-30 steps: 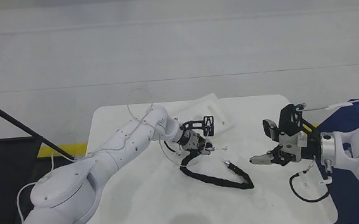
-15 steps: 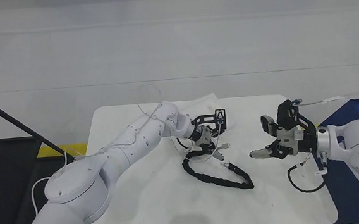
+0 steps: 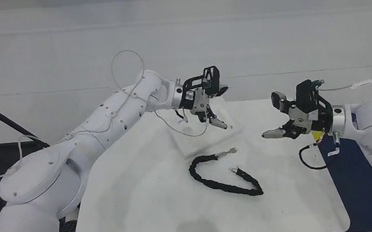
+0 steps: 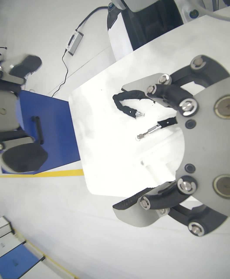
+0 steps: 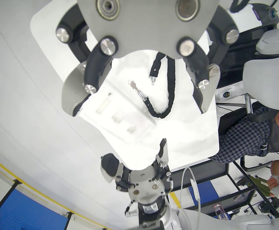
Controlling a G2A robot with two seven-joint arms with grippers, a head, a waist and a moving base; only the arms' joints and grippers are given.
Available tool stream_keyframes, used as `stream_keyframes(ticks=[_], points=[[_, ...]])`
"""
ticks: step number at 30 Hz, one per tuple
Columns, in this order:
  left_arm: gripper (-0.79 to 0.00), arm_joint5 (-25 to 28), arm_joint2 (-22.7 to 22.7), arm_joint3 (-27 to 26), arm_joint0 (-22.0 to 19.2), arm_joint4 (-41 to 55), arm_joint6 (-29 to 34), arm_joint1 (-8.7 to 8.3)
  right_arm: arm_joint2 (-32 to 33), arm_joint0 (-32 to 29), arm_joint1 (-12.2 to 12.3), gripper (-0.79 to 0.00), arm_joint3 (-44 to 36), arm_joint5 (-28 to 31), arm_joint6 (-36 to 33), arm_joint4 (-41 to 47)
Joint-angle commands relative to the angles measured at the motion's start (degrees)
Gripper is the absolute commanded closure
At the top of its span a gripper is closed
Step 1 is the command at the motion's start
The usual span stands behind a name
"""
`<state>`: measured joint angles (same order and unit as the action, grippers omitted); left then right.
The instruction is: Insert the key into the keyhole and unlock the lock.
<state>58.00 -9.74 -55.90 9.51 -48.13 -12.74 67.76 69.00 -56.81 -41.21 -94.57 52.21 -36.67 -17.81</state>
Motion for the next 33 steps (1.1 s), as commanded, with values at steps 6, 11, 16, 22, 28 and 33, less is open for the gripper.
stream_keyframes(ticks=[6,11,16,22,28,33], points=[[-0.785,0.0,0.0,-1.04,-3.55,-3.47,-10.95,-4.61,-1.3,6.3,-0.47,-0.785,6.03,2.32,-2.11,4.17],[-0.785,0.0,0.0,-1.69,-4.06,-3.79,-15.05,-6.47,-1.28,8.2,-0.4,-0.785,6.98,1.55,-3.98,5.0],[-0.785,0.0,0.0,-1.82,-4.04,-3.59,-16.31,-7.01,-1.23,8.5,-0.41,-0.785,7.3,1.33,-3.97,5.09],[-0.785,0.0,0.0,-1.82,-4.03,-3.56,-16.34,-7.02,-1.23,8.48,-0.41,-0.785,7.3,1.34,-3.94,5.1],[-0.785,0.0,0.0,-1.82,-4.03,-3.56,-16.34,-7.02,-1.23,8.48,-0.41,-0.785,7.3,1.34,-3.94,5.1],[-0.785,0.0,0.0,-1.82,-4.03,-3.57,-16.34,-7.02,-1.23,8.48,-0.41,-0.785,7.3,1.34,-3.94,5.1]])
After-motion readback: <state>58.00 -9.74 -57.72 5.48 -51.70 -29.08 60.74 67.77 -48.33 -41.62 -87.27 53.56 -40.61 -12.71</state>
